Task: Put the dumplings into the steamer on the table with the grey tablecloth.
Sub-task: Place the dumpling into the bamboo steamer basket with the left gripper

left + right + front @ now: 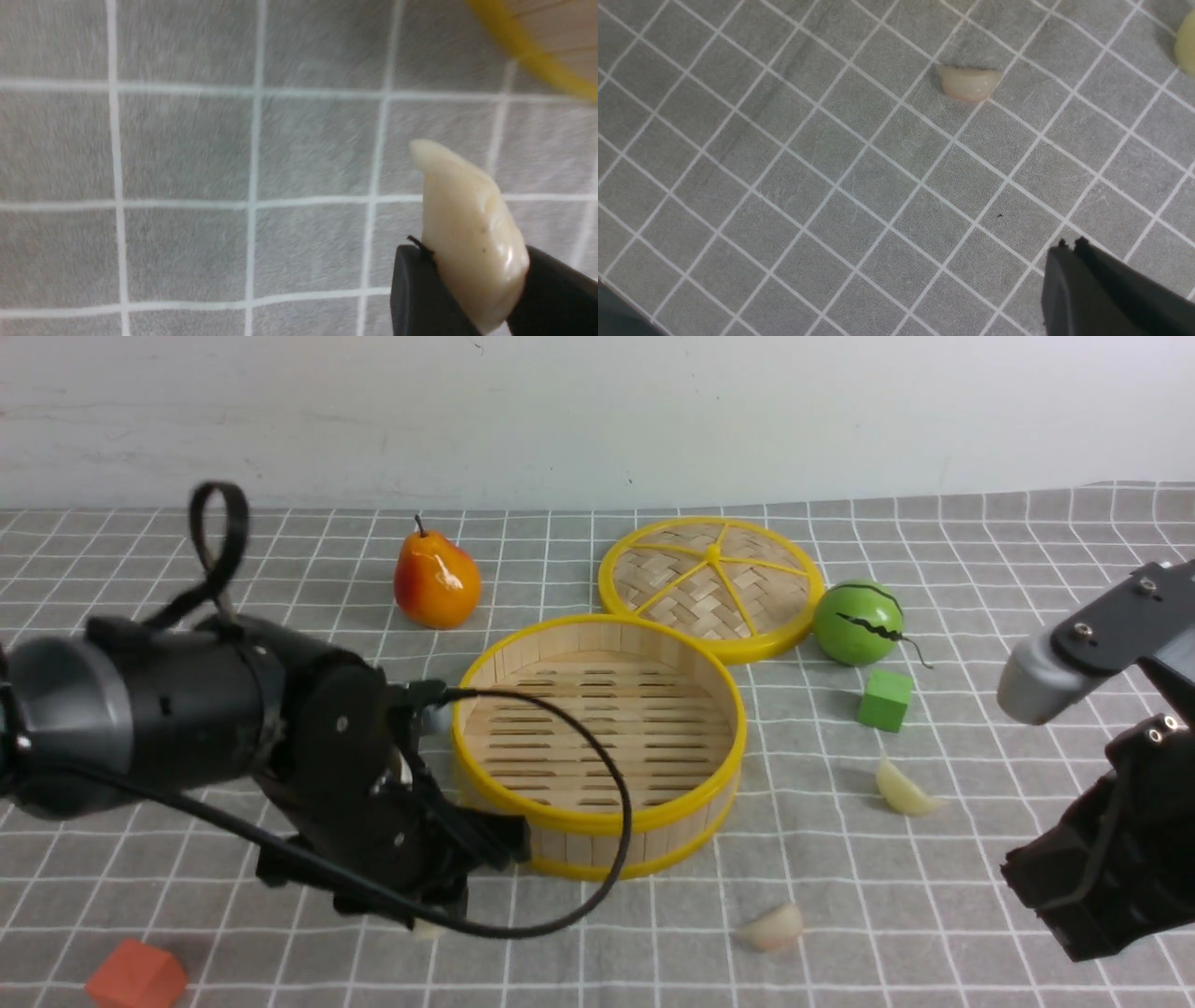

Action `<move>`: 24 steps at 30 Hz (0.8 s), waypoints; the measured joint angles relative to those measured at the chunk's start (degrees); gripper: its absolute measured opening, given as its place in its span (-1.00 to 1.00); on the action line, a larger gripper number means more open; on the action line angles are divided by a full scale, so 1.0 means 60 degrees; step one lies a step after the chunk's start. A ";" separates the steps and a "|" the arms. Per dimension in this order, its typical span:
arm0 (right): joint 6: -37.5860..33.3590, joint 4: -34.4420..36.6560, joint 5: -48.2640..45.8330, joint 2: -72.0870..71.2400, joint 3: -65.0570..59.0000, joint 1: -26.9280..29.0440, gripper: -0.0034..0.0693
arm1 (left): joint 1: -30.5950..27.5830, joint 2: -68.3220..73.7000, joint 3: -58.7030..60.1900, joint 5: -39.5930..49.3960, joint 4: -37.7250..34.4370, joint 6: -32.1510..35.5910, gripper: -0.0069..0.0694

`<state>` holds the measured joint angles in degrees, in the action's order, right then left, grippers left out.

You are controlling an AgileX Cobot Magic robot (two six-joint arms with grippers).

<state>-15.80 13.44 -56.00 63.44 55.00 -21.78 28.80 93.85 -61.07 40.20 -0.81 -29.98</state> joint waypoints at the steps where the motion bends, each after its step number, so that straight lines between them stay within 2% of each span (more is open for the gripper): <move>1: 0.0011 0.0009 0.0008 0.0000 0.0000 0.0000 -0.90 | 0.0000 -0.0065 -0.0332 0.0175 0.0000 0.0164 -0.22; 7: 0.0011 0.0277 0.0031 0.0000 0.0000 0.0000 -0.89 | -0.0010 0.0585 -0.3510 0.1414 0.0000 0.1262 -0.22; 10: 0.0150 0.0340 -0.0011 0.0049 0.0000 0.0000 -0.88 | -0.0146 0.2175 -0.5827 0.2248 -0.0024 0.1604 -0.22; 11: 0.0150 0.0338 -0.0011 0.0058 0.0000 0.0000 -0.88 | -0.0159 0.2276 -0.5827 0.2286 -0.0024 0.1615 -0.22; 14: 0.0582 0.0265 -0.0193 0.0349 0.0007 0.0000 -0.88 | -0.0266 0.4041 -0.7639 0.2848 0.0135 0.1669 -0.22; 21: 0.0980 0.0182 -0.0129 0.1126 0.0007 0.0000 -0.84 | -0.0274 0.5917 -0.9117 0.3114 0.0324 0.1689 -0.21; 24: 0.0987 0.0182 0.0008 0.1521 0.0023 0.0000 -0.82 | -0.0274 0.6053 -0.9193 0.3097 0.0367 0.1689 -0.11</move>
<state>-9.88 14.53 -55.95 72.57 55.13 -21.78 27.16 130.17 -116.23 58.78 1.39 -19.85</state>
